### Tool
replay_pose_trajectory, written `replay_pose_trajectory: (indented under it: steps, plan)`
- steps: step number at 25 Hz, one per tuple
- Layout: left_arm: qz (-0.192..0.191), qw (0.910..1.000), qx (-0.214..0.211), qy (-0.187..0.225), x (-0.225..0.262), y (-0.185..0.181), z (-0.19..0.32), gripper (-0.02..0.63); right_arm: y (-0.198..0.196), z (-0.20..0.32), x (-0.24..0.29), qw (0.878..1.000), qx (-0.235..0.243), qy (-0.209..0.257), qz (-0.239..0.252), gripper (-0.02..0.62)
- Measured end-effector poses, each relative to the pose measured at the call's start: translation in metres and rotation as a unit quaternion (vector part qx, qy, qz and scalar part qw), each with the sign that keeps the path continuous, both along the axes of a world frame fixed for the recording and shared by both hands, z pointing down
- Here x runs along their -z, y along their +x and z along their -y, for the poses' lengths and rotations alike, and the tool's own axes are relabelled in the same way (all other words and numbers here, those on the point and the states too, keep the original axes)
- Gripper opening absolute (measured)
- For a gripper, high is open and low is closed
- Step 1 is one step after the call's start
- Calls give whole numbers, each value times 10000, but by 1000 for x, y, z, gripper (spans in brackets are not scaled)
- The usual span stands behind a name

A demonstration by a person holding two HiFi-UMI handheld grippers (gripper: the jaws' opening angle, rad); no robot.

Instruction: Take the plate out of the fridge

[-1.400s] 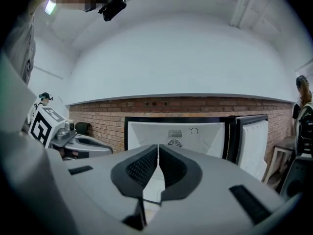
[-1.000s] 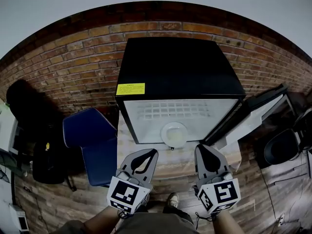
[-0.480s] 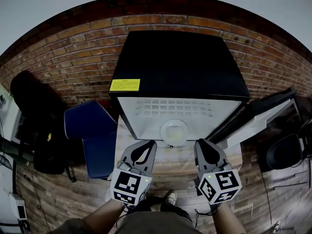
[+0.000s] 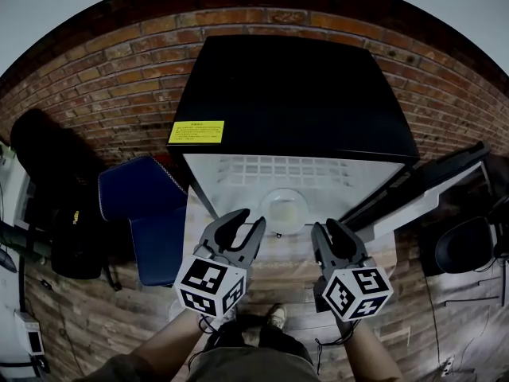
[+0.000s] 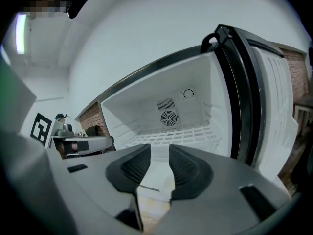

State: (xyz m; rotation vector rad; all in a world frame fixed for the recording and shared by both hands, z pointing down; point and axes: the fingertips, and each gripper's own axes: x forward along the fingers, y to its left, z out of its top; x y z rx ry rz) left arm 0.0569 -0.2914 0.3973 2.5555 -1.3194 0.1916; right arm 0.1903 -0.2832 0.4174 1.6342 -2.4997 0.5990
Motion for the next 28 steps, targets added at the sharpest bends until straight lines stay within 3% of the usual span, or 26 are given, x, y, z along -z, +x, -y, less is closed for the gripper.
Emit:
replay_pose_trajectory:
  steps: [6, 13, 20, 28]
  plan:
    - [-534, 9975, 118, -448, -27, -1, 16, 130, 9, 13, -27, 9986, -345, -232, 337, 107]
    - [-1195, 9878, 262, -959, -69, -6, 34, 140, 17, 25, -64, 9949, -644, -562, 545, 117]
    - [-1807, 9692, 379, -1631, -118, -7, 42, 147, 24, 34, -112, 9899, -810, -910, 724, 117]
    - [-2500, 9390, 379, -2331, -174, 4, 47, 153, 22, 41, -159, 9820, -841, -1271, 1119, 135]
